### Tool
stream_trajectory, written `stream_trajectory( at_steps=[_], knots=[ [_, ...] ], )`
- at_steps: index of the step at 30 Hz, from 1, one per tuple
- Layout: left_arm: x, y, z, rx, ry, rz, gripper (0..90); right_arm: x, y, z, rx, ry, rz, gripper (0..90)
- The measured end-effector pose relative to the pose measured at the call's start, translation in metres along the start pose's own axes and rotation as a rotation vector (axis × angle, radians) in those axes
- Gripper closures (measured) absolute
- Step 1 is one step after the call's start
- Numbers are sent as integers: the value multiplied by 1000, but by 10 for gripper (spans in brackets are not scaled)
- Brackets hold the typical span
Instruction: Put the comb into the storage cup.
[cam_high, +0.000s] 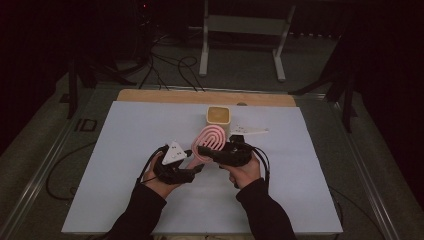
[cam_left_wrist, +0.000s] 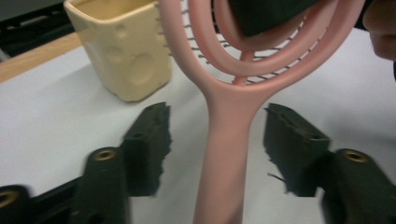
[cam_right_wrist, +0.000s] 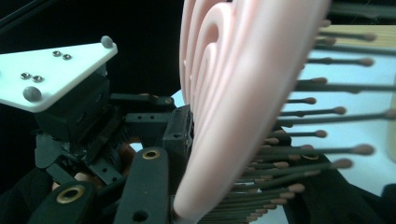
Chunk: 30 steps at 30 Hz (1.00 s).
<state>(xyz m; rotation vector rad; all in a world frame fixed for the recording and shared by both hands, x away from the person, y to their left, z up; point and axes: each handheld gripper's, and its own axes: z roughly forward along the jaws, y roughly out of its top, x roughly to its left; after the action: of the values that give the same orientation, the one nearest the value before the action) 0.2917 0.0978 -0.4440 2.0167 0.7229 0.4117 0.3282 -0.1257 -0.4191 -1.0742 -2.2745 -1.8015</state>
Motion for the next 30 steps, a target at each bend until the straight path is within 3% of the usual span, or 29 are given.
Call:
stream_trajectory(
  at_steps=[1,5,9,10,13,20,27,30],
  knots=[
    [0,0,0,0,0,0,335,0,0,0,0,2,1,640],
    [-1,1,-4,-35,78,5,165,0,0,1,4,4,-1,640],
    [2,1,-8,-40,91,0,26,-1,0,2,12,0,-6,640],
    [6,0,-12,-62,88,-22,10,-1,1,3,11,1,-2,640],
    [12,-3,-21,-99,104,-40,2,-1,3,4,16,-2,-11,639],
    [20,-18,-36,-131,121,-51,1,-2,7,3,26,-21,-17,639],
    [31,-45,-49,-130,152,-101,1,-2,8,3,22,-34,-9,639],
    [36,-65,-57,-145,175,-124,2,-3,10,2,20,-45,-8,639]
  ],
)
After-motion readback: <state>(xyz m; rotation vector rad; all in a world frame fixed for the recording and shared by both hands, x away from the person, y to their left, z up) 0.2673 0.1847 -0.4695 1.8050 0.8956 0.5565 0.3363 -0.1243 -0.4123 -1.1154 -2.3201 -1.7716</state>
